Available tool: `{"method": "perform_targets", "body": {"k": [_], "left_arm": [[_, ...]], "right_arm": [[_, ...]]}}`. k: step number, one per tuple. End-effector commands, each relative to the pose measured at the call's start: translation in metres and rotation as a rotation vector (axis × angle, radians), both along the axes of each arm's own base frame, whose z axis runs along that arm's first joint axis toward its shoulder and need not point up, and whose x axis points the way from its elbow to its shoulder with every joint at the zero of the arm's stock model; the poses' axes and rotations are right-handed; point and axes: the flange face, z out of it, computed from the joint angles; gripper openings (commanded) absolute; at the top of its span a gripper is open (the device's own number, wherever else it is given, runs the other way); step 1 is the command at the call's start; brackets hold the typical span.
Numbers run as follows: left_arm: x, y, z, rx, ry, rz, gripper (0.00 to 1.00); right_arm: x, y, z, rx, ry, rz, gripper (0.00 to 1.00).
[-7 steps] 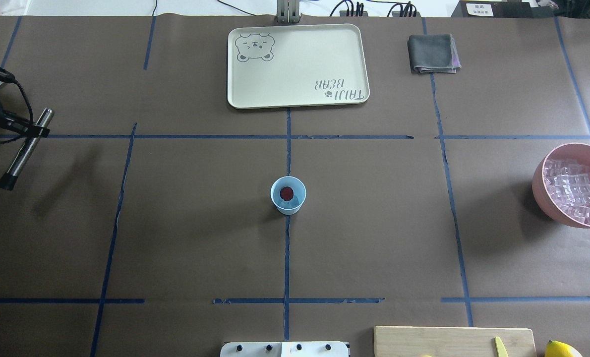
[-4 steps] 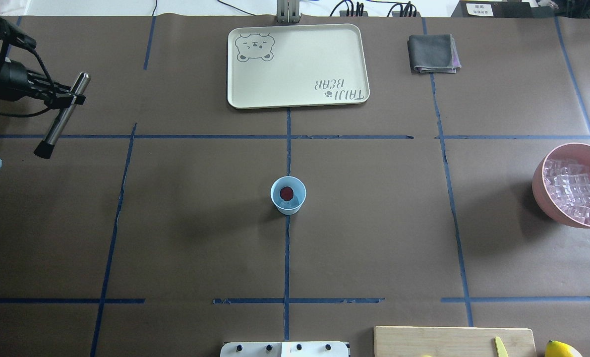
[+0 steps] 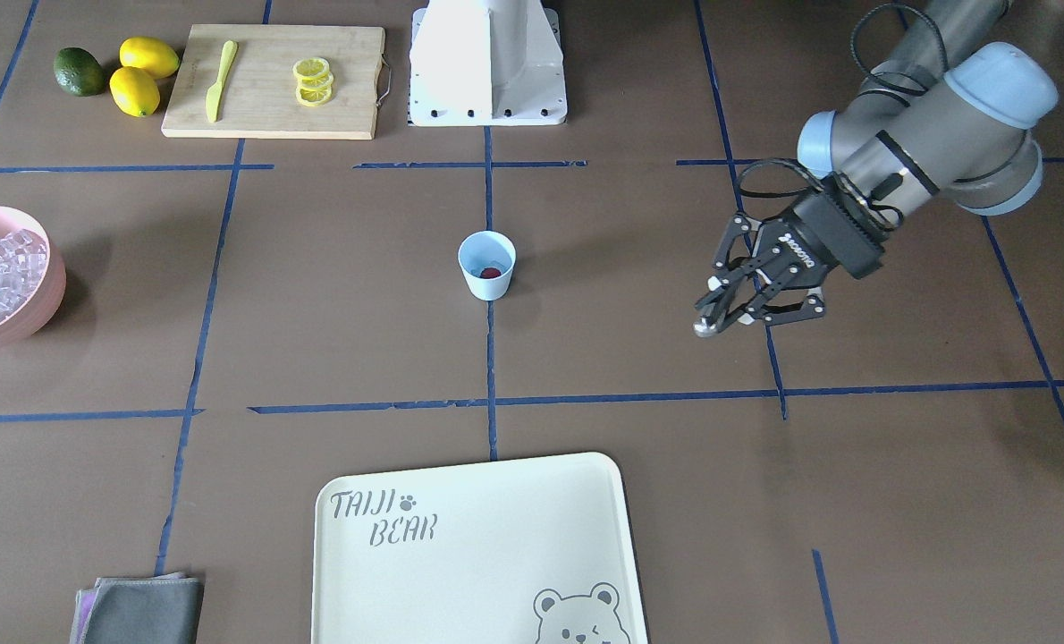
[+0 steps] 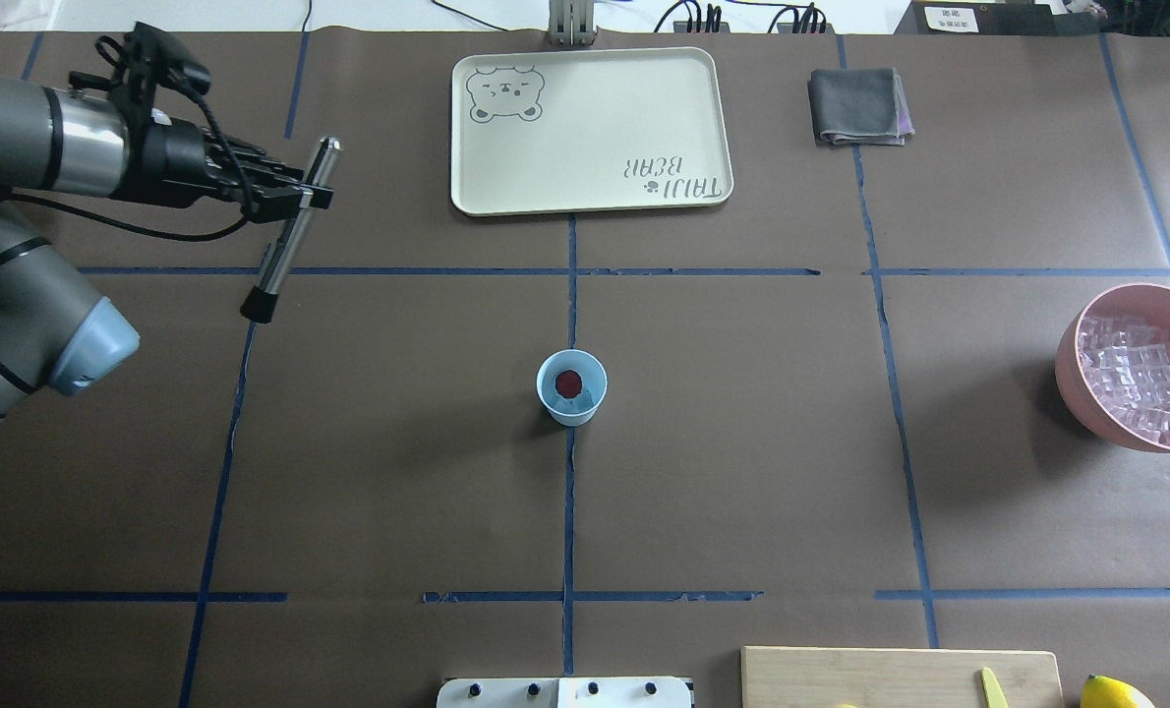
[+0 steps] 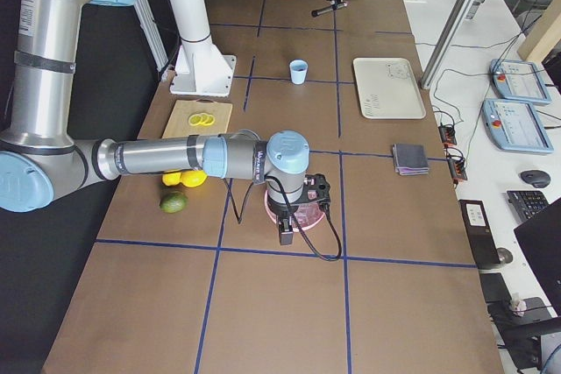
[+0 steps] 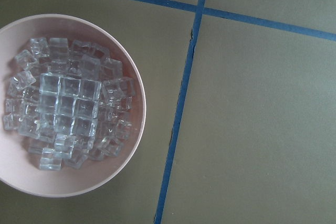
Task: Mash ice and strawberries in cup
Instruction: 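Lift the muddler with the left gripper and carry it over the blue cup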
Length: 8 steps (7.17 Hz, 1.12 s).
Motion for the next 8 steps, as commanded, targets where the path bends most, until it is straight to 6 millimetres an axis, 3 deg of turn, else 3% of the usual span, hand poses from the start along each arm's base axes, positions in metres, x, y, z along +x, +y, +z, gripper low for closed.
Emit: {"method": "perform_targets", "body": {"k": [1, 2, 3, 5, 6, 7, 8], "left_arm": [[0.069, 0.036, -0.057, 0.117, 0.134, -0.083, 0.00], [0.105, 0.070, -0.068, 0.205, 0.172, -0.079, 0.00], [0.112, 0.091, -0.076, 0.281, 0.263, -0.092, 0.00], [0.102, 0.101, -0.110, 0.369, 0.410, -0.098, 0.00], [0.106, 0.100, -0.123, 0.409, 0.477, -0.100, 0.00], [0.124, 0.106, -0.114, 0.405, 0.515, -0.115, 0.00], [0.146, 0.099, -0.081, 0.415, 0.533, -0.134, 0.00]], "right_arm": [[0.000, -0.001, -0.001, 0.002, -0.001, 0.000, 1.00], [0.000, -0.001, -0.001, 0.002, -0.001, 0.000, 1.00], [0.000, -0.001, -0.001, 0.002, -0.001, 0.000, 1.00], [0.000, -0.001, -0.003, 0.006, -0.001, 0.000, 1.00], [0.000, -0.001, -0.003, 0.006, -0.001, 0.000, 1.00], [0.000, -0.001, -0.003, 0.006, -0.001, 0.000, 1.00], [0.000, 0.000, -0.002, 0.005, -0.001, 0.000, 1.00]]}}
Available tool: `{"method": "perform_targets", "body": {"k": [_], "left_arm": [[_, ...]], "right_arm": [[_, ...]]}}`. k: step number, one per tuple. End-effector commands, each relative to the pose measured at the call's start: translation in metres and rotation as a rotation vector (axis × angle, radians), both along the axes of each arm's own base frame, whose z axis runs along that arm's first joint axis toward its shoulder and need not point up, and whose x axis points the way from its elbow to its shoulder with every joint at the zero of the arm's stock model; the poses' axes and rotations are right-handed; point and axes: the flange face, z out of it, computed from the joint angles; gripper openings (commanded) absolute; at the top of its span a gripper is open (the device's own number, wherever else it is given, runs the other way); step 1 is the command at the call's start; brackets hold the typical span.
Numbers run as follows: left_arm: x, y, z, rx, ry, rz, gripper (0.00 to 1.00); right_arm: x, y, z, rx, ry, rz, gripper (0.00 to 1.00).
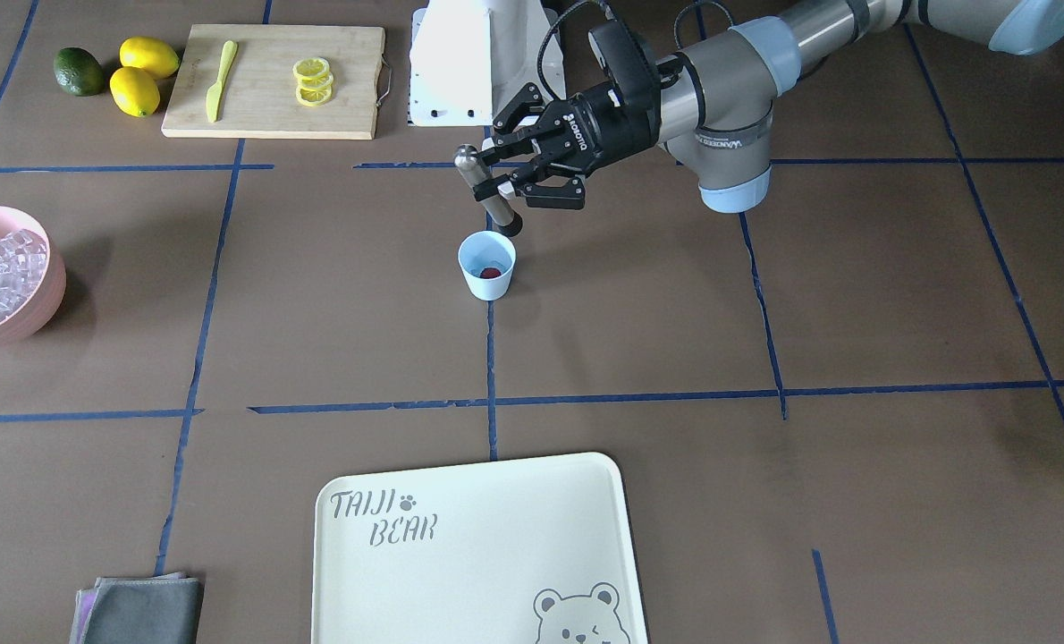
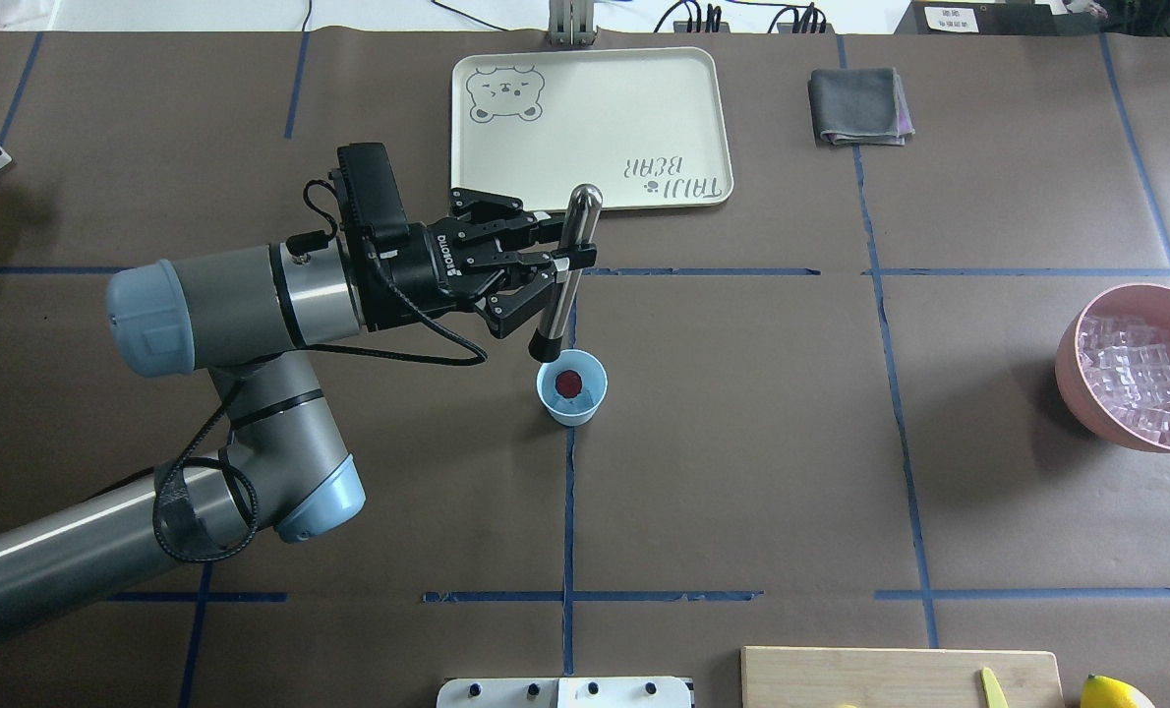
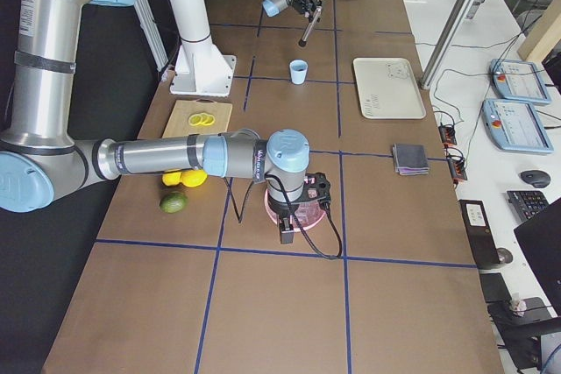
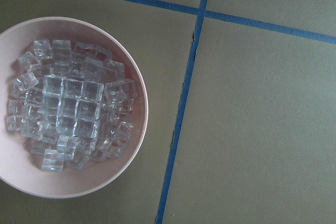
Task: Mash ice and strawberries in cup
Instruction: 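Press the muddler down into the cup with the left gripper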
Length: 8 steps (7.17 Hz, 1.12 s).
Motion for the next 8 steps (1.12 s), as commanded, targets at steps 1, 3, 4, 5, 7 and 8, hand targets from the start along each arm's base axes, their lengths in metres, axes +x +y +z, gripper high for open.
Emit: {"method": "perform_targets", "body": {"k": [1, 3, 4, 5, 7, 8], "left_arm": [[0.036, -0.002, 0.047, 0.030, 0.059, -0.010, 0.00], [0.051, 0.019, 0.048, 0.060, 0.073, -0.007, 0.00], [0.060, 0.030, 0.050, 0.038, 0.084, -0.012, 0.00], [0.071, 0.031, 0.060, 0.017, 0.088, -0.025, 0.00], [0.079, 0.028, 0.065, 0.009, 0.076, -0.029, 0.00], [0.081, 0.028, 0.067, 0.008, 0.073, -0.027, 0.00]], "right_arm": [[0.000, 0.001, 0.001, -0.003, 0.000, 0.000, 1.00], [0.000, 0.001, 0.000, -0.001, 0.000, 0.000, 1.00], [0.000, 0.001, 0.000, -0.001, 0.000, 0.000, 1.00], [0.000, 0.001, 0.001, -0.003, 0.000, 0.000, 1.00], [0.000, 0.001, 0.000, -0.001, 0.000, 0.000, 1.00], [0.000, 0.001, 0.001, -0.003, 0.000, 0.000, 1.00]]}}
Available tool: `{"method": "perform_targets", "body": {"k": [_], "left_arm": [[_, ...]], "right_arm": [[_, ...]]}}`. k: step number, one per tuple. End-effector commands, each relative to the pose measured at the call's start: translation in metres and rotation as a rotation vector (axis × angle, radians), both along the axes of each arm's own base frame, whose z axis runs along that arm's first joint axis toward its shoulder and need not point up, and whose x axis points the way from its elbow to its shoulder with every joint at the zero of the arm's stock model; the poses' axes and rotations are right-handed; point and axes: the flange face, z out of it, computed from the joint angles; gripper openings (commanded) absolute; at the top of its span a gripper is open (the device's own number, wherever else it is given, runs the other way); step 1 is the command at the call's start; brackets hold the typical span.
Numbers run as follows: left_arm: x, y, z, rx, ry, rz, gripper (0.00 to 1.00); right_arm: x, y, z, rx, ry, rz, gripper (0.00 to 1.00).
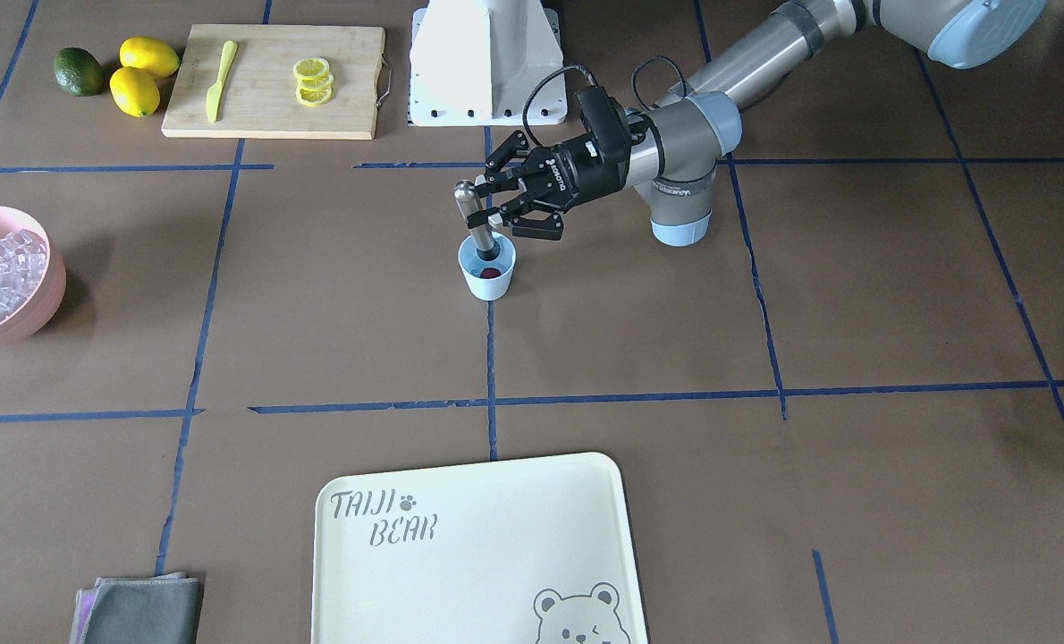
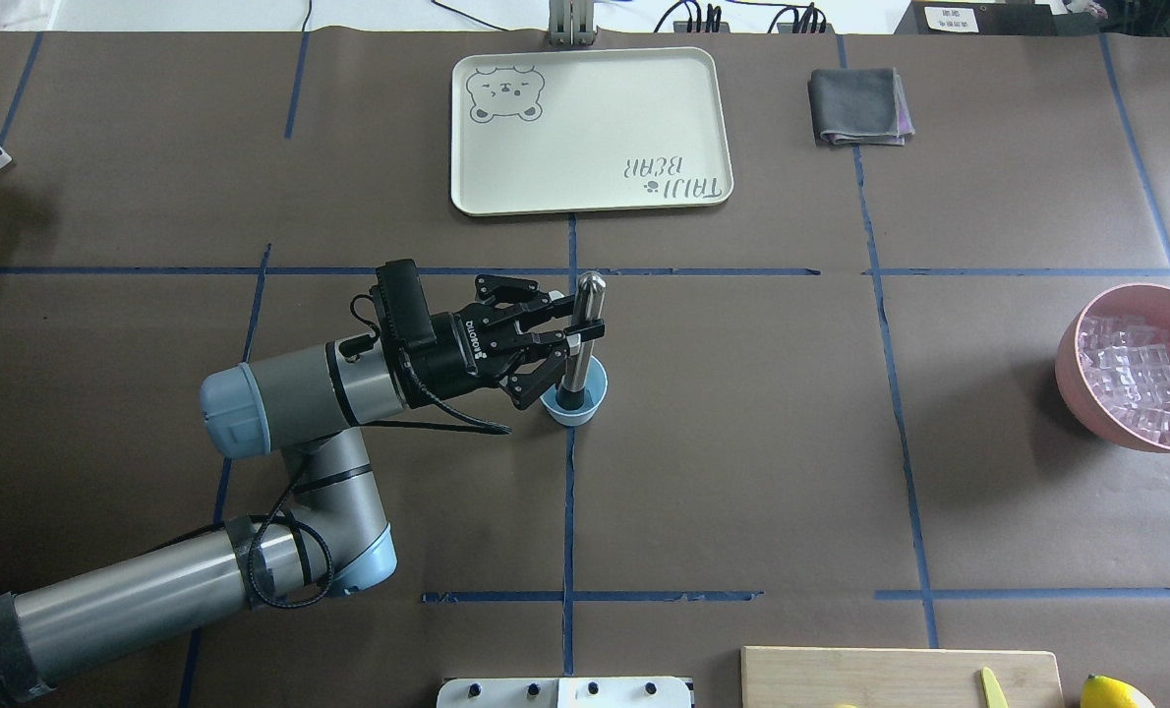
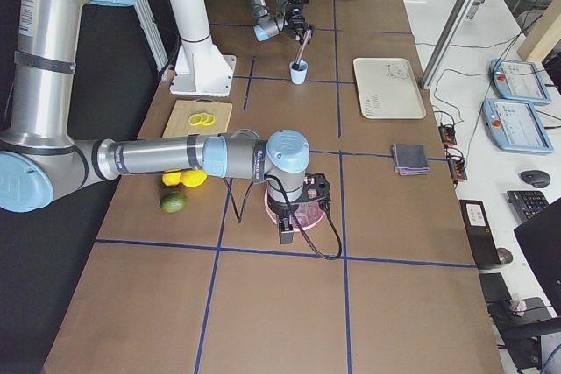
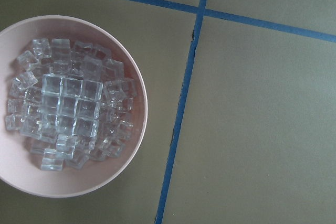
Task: Mash ice and strawberries in cup
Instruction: 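Press the muddler down into the cup with the left gripper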
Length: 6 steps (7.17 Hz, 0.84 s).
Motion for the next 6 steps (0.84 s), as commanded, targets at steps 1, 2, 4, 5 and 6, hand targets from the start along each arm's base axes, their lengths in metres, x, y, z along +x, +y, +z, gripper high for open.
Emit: {"method": "perform_targets", "body": {"k": [1, 2, 4, 5, 6], "left_arm": [[0.003, 0.000, 0.004, -0.005, -0.006, -0.001, 0.00], [0.003, -0.001, 0.004, -0.009, -0.004, -0.005, 0.00], [0.001, -0.001, 0.002, -0.014, 0.004, -0.016, 0.00], [-0.002, -0.004, 0.000, -0.015, 0.006, -0.021, 0.00], [-0.011, -0.014, -0.005, -0.016, 0.012, -0.034, 0.00]], "right_arm": [[0.000, 0.000, -0.001, 0.001, 0.000, 0.000, 1.00], [0.000, 0.000, -0.001, 0.001, 0.000, 0.000, 1.00], [0.000, 0.000, -0.001, 0.001, 0.000, 0.000, 1.00], [0.000, 0.000, -0.001, 0.003, 0.000, 0.000, 1.00], [0.000, 0.000, -0.001, 0.003, 0.000, 0.000, 1.00]]}}
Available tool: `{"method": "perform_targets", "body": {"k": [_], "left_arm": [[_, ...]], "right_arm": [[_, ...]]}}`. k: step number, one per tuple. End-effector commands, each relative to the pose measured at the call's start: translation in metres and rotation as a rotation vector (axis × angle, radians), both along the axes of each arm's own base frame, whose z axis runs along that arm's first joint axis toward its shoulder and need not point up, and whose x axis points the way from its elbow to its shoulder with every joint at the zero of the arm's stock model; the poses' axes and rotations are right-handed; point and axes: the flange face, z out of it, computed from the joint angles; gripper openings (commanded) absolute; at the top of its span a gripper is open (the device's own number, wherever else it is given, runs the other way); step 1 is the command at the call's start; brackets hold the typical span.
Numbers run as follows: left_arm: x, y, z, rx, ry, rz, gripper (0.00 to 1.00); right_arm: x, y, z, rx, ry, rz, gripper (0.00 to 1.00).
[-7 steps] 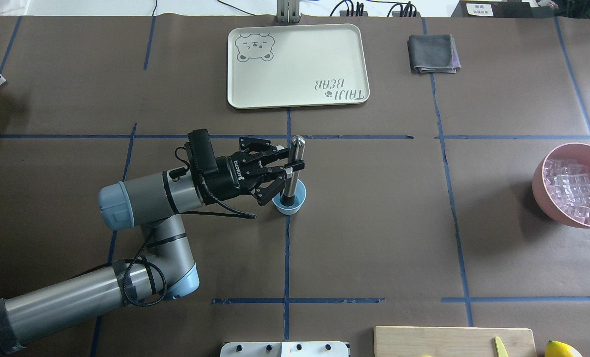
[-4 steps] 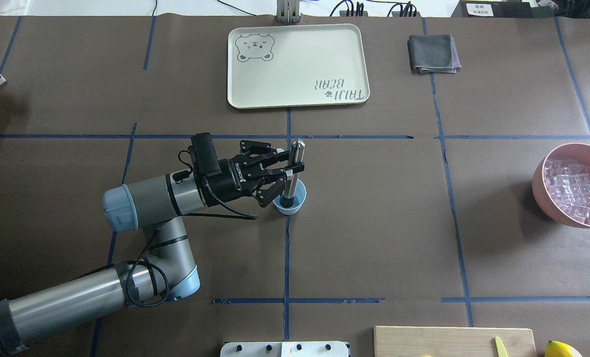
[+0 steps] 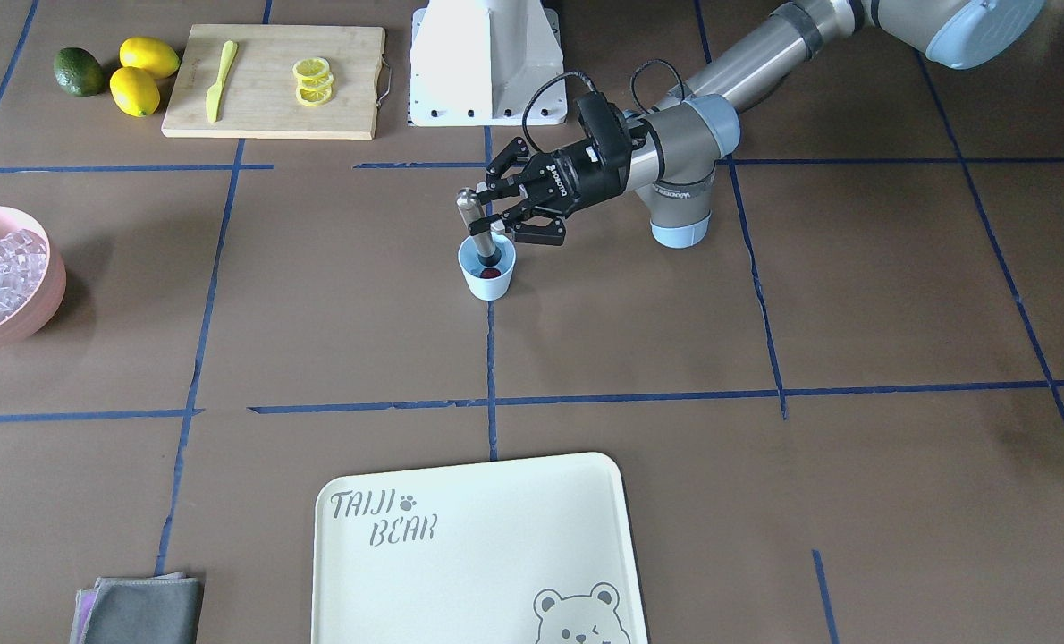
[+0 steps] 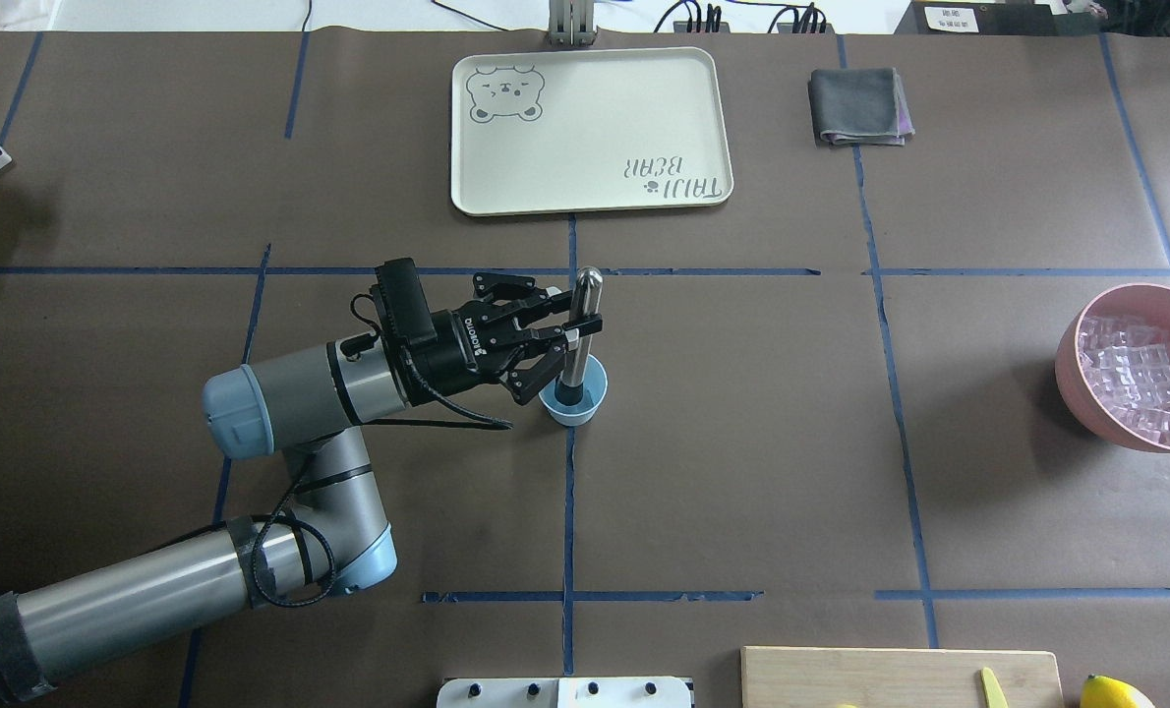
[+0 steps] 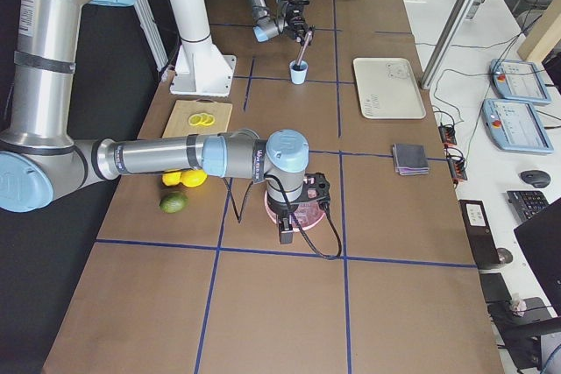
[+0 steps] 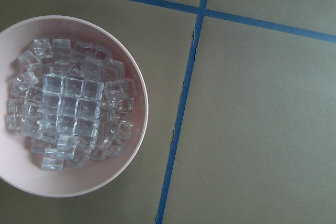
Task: Mash ice and strawberries in cup
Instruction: 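Press the muddler down into the cup with the left gripper, then lift the muddler out of the cup and carry it back with the left gripper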
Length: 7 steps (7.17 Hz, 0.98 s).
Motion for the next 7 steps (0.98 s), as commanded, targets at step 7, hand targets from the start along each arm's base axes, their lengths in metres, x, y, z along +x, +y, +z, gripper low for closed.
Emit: {"method": "perform_targets", "body": {"k": [7], "left_arm": [[-0.105, 0.002, -0.172, -0.234, -0.443, -0.067, 0.00]], "right_arm": [[0.000, 0.000, 0.002, -0.004, 0.000, 0.000, 1.00]]}}
